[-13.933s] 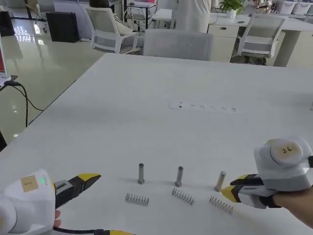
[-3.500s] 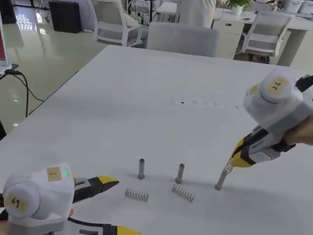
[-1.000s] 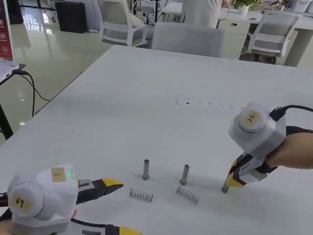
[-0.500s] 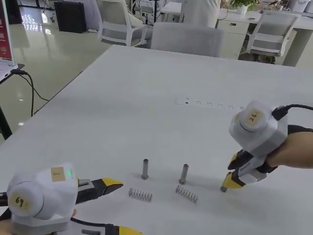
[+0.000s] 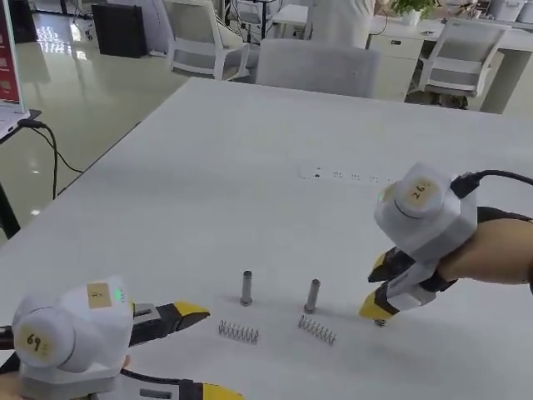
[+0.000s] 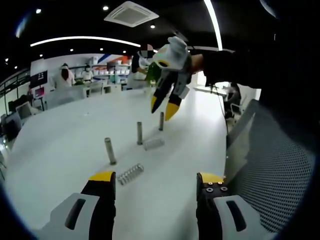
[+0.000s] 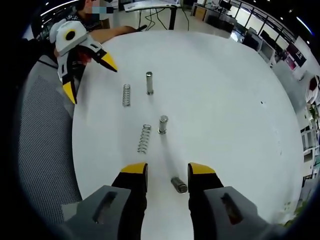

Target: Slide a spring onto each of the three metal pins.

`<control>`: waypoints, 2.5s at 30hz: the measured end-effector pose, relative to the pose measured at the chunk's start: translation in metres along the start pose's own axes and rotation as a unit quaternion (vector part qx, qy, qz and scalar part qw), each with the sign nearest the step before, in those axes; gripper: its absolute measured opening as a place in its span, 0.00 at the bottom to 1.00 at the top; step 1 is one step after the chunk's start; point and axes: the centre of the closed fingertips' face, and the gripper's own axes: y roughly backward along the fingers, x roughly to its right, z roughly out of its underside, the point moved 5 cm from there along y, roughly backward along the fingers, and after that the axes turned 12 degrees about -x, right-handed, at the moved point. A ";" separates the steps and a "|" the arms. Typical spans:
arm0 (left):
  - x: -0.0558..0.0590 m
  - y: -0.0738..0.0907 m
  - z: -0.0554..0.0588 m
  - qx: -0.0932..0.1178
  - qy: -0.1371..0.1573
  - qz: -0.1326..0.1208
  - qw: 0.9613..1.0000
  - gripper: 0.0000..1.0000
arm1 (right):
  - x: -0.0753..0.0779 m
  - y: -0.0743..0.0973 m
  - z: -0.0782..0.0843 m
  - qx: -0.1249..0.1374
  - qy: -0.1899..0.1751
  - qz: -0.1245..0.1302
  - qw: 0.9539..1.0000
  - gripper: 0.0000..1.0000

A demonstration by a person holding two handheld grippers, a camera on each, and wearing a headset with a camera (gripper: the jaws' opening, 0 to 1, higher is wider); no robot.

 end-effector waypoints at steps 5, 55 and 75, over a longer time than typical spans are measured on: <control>0.000 0.001 0.000 -0.001 0.000 -0.002 1.000 0.60 | -0.009 -0.003 -0.008 0.002 0.010 -0.004 1.000 0.30; 0.001 -0.001 0.000 -0.005 -0.002 0.001 1.000 0.56 | -0.033 -0.056 -0.019 -0.027 -0.056 -0.033 0.998 0.12; 0.002 -0.002 -0.002 -0.006 -0.006 0.002 1.000 0.54 | -0.036 -0.049 -0.021 -0.026 -0.031 -0.019 0.999 0.08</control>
